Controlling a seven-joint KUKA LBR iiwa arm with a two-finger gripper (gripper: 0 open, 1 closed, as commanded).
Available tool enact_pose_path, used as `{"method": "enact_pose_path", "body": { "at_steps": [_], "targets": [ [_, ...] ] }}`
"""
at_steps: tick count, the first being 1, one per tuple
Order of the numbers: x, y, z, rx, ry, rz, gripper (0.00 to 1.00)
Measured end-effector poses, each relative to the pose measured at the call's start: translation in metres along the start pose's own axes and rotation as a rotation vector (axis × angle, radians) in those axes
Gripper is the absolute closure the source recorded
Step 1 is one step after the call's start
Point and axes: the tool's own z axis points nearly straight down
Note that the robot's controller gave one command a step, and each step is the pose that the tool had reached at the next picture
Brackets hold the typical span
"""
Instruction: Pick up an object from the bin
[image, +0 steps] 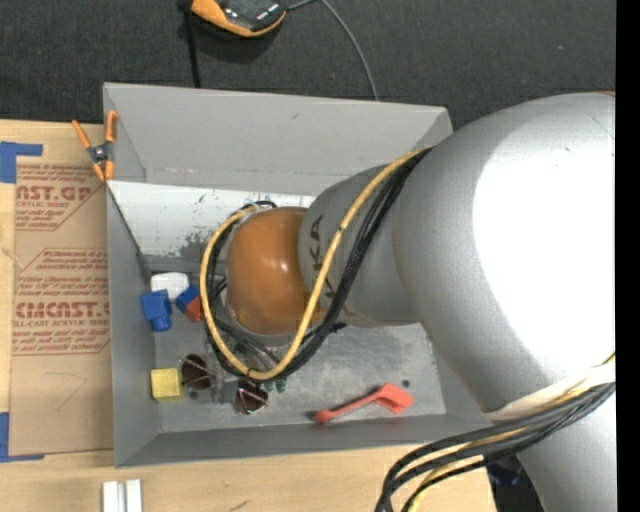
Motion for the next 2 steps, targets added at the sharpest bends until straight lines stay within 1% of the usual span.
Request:
{"method": "enact_pose_path", "body": {
  "at_steps": [1,2],
  "targets": [
    [-0.0003,0.0059,0.0001,0.001,-0.001,-0.007,1.00],
    [-0.0048,0.0072,0.0005,-0.001,0.000,0.042,1.00]
  ]
}}
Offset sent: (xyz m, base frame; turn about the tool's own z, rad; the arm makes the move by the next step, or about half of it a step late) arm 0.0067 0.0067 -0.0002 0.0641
